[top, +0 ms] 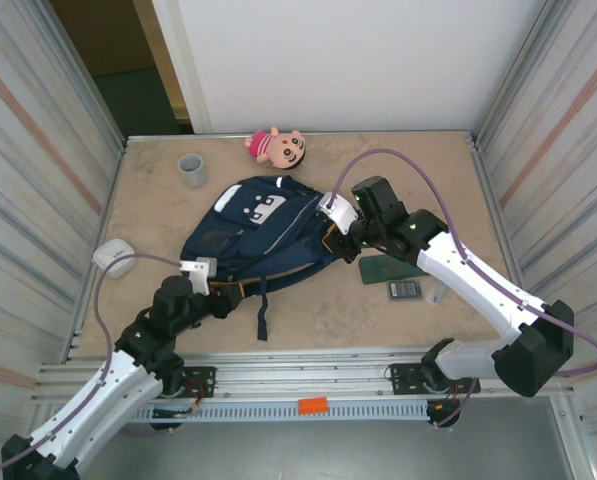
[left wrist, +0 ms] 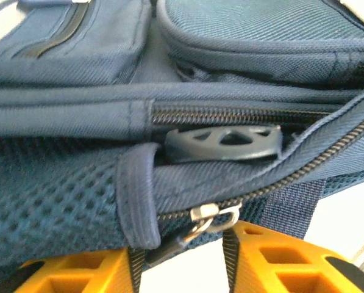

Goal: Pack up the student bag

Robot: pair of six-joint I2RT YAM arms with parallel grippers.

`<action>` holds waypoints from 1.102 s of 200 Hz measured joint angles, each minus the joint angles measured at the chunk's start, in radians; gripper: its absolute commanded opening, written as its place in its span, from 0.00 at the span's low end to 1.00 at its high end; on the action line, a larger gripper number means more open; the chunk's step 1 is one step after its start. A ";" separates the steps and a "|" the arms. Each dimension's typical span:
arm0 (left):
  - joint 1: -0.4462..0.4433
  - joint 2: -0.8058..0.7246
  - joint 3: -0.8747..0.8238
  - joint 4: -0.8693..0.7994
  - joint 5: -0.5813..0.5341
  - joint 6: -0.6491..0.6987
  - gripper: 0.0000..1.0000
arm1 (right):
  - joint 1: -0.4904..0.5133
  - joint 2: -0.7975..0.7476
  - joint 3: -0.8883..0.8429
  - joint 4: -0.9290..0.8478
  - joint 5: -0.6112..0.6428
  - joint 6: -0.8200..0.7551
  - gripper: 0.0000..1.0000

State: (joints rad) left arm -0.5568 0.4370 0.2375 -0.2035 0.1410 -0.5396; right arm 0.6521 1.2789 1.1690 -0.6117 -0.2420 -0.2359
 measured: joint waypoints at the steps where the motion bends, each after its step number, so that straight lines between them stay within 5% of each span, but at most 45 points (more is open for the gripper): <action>1: 0.000 0.003 0.000 0.003 0.000 0.004 0.27 | 0.000 0.000 0.000 0.000 0.000 0.000 0.00; 43: 0.000 0.112 0.000 0.104 0.089 0.057 0.00 | -0.005 0.000 0.000 0.005 -0.010 0.024 0.00; 110: -0.077 0.288 0.131 0.130 0.277 0.134 0.00 | 0.028 0.000 -0.076 0.052 0.056 0.072 0.00; 192: -0.232 0.528 0.337 0.091 0.312 0.225 0.02 | 0.071 -0.004 -0.209 0.148 0.093 0.158 0.00; 220: -0.246 0.564 0.365 0.056 0.292 0.237 0.20 | 0.071 -0.005 -0.228 0.165 0.082 0.152 0.00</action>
State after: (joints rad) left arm -0.8024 1.0008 0.6025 -0.1471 0.4328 -0.3023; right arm 0.7227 1.2743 0.9413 -0.4469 -0.1600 -0.0841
